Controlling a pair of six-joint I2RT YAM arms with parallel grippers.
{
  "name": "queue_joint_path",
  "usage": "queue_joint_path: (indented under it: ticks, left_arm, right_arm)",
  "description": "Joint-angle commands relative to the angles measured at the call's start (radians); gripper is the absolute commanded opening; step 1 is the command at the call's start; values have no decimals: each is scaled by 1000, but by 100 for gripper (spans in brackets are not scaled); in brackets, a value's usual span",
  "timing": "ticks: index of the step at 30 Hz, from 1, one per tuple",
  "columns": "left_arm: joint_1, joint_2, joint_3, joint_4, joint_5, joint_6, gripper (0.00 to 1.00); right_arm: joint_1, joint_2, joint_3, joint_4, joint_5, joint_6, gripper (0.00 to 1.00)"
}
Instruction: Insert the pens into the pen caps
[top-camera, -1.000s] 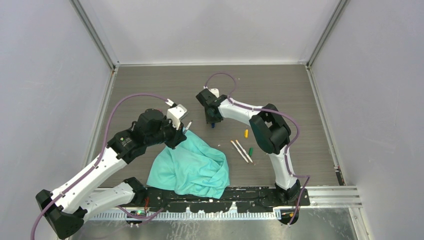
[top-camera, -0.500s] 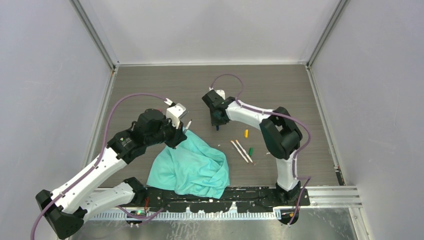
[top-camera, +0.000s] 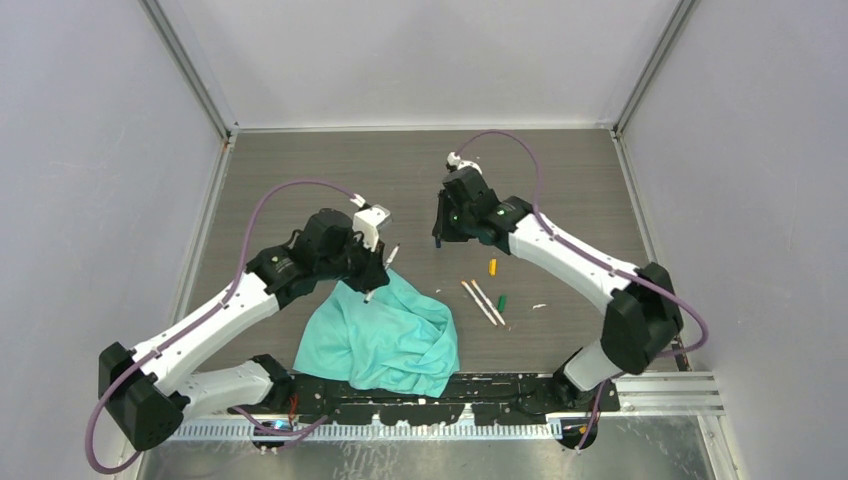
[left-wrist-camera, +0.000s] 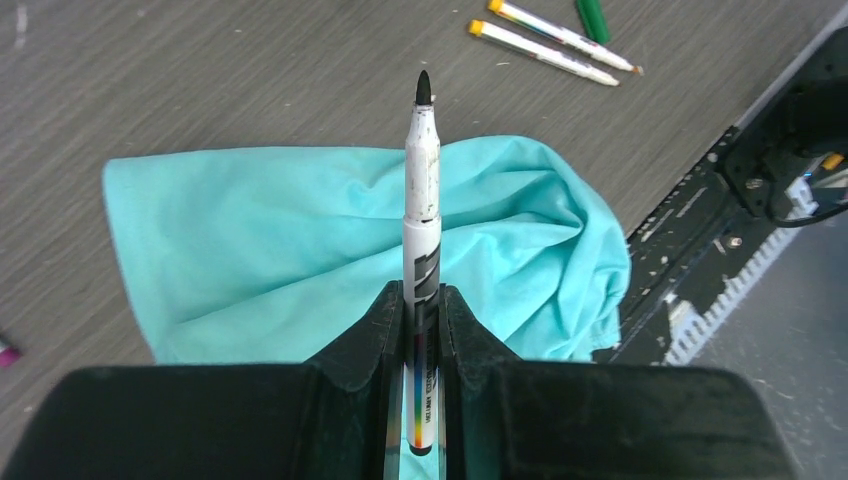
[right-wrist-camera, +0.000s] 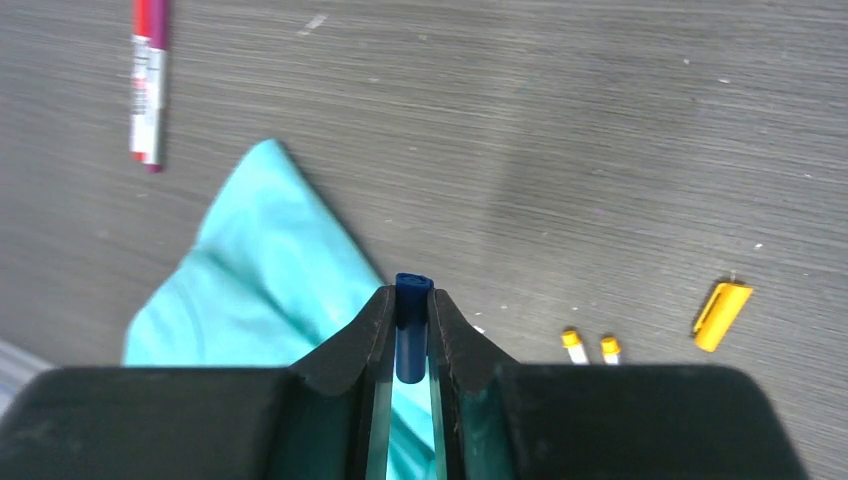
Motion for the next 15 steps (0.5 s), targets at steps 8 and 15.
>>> queue_joint_path:
  ticks: [8, 15]
  left_arm:
    - [1, 78, 24, 109, 202, -73, 0]
    - [1, 83, 26, 132, 209, -107, 0]
  right_arm:
    - [4, -236, -73, 256, -122, 161, 1]
    - [26, -231, -85, 315, -163, 188, 1]
